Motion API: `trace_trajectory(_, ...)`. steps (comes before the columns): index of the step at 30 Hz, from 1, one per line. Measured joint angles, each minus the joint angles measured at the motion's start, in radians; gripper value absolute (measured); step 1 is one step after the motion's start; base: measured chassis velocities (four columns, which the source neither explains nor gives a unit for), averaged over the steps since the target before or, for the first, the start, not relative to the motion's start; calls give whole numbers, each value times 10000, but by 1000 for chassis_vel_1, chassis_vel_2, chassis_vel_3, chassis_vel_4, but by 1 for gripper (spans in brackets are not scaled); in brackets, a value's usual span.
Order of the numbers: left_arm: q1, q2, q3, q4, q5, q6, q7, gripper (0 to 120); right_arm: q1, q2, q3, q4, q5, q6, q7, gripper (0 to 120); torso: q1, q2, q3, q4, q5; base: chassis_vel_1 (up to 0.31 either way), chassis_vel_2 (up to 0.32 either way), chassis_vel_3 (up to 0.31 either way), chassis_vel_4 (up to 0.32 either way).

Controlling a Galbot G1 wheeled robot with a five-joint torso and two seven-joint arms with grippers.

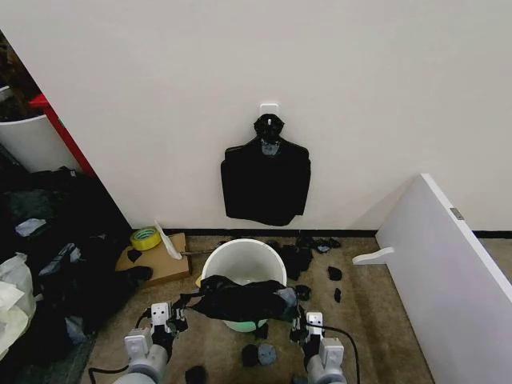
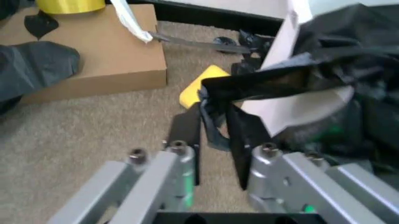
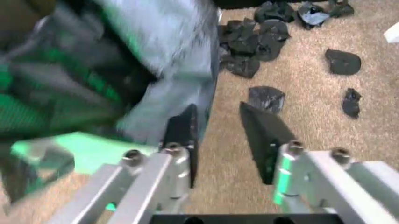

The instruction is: Place the garbage bag over the trash bin.

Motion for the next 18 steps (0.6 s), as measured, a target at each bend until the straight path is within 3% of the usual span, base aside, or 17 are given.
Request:
trace_trajectory(3, 287, -4, -74, -206, 184, -12, 49, 38, -312, -186, -29, 281, -288, 386, -198, 43, 0, 1, -1, 5, 14, 0, 0, 0, 0)
trace_trajectory(9, 711, -92, -345, -591, 350, -339, 62, 57, -783, -485, 162, 599, -481, 962, -348, 63, 0, 2, -1, 7, -2, 0, 0, 0, 0)
trace_trajectory(15, 1082, -199, -722, -799, 904, -1143, 82, 79, -1201, -680, 253, 1061, -788, 1330, -495, 83, 0, 1, 0, 8, -6, 0, 0, 0, 0)
trace_trajectory(18, 1235, -362, -934, -984, 1311, -1960, 223, 92, -1490, -823, 357, 1492, -931, 1529, -683, 95, 0, 2, -1, 0, 1, 0, 0, 0, 0)
